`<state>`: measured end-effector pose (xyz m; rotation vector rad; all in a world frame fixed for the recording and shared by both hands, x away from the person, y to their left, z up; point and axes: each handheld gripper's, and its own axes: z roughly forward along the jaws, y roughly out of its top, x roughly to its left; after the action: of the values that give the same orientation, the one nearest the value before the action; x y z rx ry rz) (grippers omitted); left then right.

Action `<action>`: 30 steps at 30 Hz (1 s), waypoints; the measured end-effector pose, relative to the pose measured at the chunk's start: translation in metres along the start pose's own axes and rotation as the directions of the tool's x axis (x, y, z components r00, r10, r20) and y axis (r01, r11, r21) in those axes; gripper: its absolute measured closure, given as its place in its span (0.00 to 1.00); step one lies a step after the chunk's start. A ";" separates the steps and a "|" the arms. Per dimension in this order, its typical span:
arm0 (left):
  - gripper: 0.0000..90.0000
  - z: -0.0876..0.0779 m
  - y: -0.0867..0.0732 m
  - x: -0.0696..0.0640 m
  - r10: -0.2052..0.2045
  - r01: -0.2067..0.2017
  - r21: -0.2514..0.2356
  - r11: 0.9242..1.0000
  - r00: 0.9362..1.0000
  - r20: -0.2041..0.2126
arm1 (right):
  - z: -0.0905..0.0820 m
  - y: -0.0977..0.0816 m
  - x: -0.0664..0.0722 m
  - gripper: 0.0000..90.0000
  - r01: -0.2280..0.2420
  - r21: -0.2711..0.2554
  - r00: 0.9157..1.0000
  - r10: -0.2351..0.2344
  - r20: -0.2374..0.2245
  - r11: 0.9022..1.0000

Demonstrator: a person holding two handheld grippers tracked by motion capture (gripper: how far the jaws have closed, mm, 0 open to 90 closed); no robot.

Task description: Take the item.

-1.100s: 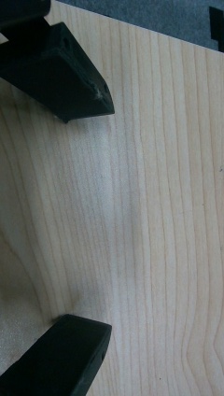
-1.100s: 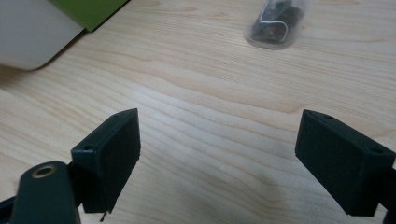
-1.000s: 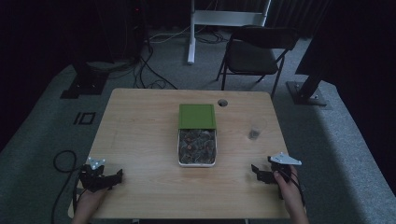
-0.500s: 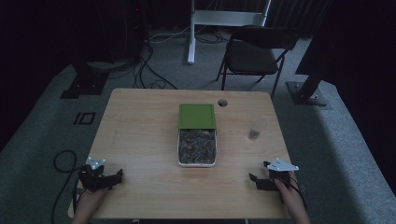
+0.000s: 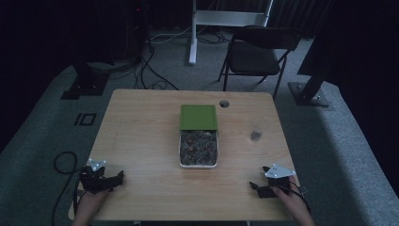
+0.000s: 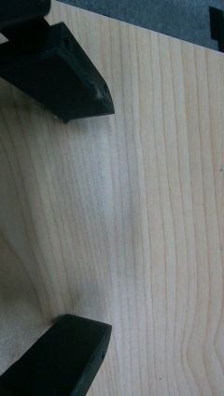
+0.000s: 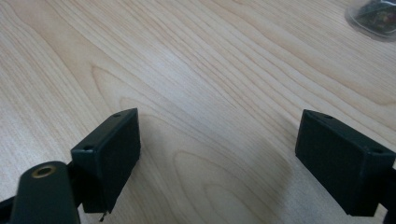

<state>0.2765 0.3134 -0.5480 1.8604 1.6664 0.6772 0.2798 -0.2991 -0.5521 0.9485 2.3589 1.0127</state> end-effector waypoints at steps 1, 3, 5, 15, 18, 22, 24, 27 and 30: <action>0.01 0.000 0.000 0.000 0.000 0.000 0.000 1.000 1.000 0.000 | 0.000 0.000 0.000 0.16 -0.005 0.003 1.000 0.005 0.000 1.000; 0.01 0.000 0.000 0.000 0.000 0.000 0.000 1.000 1.000 0.000 | -0.001 -0.001 0.000 0.16 -0.005 0.002 1.000 0.005 -0.003 1.000; 0.01 0.000 0.000 0.000 0.000 0.000 0.000 1.000 1.000 0.000 | -0.002 -0.002 0.000 0.16 0.001 0.004 1.000 -0.001 -0.020 1.000; 0.01 0.000 0.000 0.000 0.000 0.000 0.000 1.000 1.000 0.000 | -0.005 -0.006 -0.001 0.13 0.001 0.032 0.990 0.004 -0.139 0.999; 0.01 0.000 0.000 0.000 0.001 -0.001 0.000 1.000 1.000 0.000 | -0.005 -0.006 -0.001 0.13 -0.003 0.033 0.991 0.007 -0.134 0.999; 0.01 0.000 0.000 0.000 0.000 0.000 0.000 1.000 1.000 0.000 | -0.005 -0.006 -0.001 0.13 -0.004 0.033 0.991 0.008 -0.133 0.999; 0.01 0.000 0.000 0.000 0.000 0.000 0.000 1.000 1.000 0.000 | -0.005 -0.006 -0.001 0.13 -0.004 0.033 0.991 0.009 -0.133 0.999; 0.01 0.000 0.000 0.000 0.001 -0.001 0.000 1.000 1.000 0.000 | -0.005 -0.006 -0.001 0.13 -0.004 0.033 0.991 0.008 -0.132 0.999; 0.01 0.000 0.000 0.000 0.001 -0.001 0.000 1.000 1.000 0.000 | -0.005 -0.006 -0.001 0.13 -0.005 0.033 0.991 0.009 -0.131 0.999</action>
<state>0.2764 0.3134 -0.5480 1.8612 1.6663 0.6770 0.2749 -0.3055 -0.5533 0.9283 2.4887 1.0724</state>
